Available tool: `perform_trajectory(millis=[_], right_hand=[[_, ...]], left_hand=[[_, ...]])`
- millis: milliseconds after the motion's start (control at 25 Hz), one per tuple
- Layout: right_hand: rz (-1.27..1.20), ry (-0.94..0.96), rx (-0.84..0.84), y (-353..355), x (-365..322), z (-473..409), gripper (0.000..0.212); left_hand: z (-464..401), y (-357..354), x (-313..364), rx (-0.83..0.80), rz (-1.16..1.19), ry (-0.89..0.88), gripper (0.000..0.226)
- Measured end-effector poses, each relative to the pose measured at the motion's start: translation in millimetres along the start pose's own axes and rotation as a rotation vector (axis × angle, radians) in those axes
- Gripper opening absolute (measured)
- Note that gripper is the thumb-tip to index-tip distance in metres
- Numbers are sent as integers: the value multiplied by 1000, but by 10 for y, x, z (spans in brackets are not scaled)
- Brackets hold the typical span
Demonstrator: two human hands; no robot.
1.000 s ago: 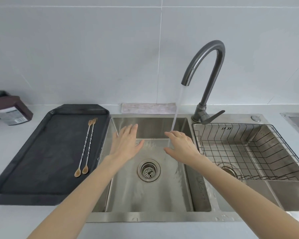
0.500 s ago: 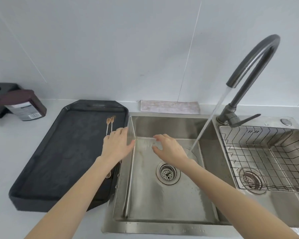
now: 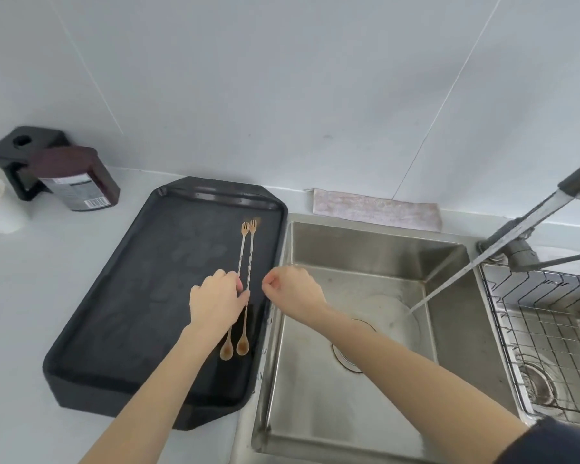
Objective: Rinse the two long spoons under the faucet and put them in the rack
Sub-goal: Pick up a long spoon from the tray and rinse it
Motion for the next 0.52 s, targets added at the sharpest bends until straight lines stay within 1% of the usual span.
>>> perform_trajectory(millis=[120, 240, 320, 360, 440, 480, 520], right_hand=[[4, -46, -49, -140, -96, -231, 25], [31, -118, -69, -243, -101, -352, 36], [46, -154, -62, -271, -101, -397, 38], [52, -156, -65, -287, -114, -420, 36], [93, -138, -81, -313, -151, -448, 22], [112, -126, -80, -317, -168, -452, 18], [120, -117, -74, -323, -173, -454, 19]], left_hand=[[-25, -83, -55, -30, 38, 35, 29], [-36, -152, -79, -29, 63, 50, 32], [-49, -181, -78, -17, 69, 59, 30], [-59, -192, -78, -13, 59, 68, 28], [-76, -197, -71, -9, 20, 85, 26], [-80, -197, -68, -6, 5, 92, 25], [-83, -198, -64, -1, -2, 97, 26]])
Point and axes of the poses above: each hand's wrist, its own z-axis away from the middle knuckle, its own y-axis out of the back of the hand, x = y × z, the point moved 3 cm from there along -z, towards the middle knuckle, and after that the axes turned 8 degrees about z, right-handed, at the moved point
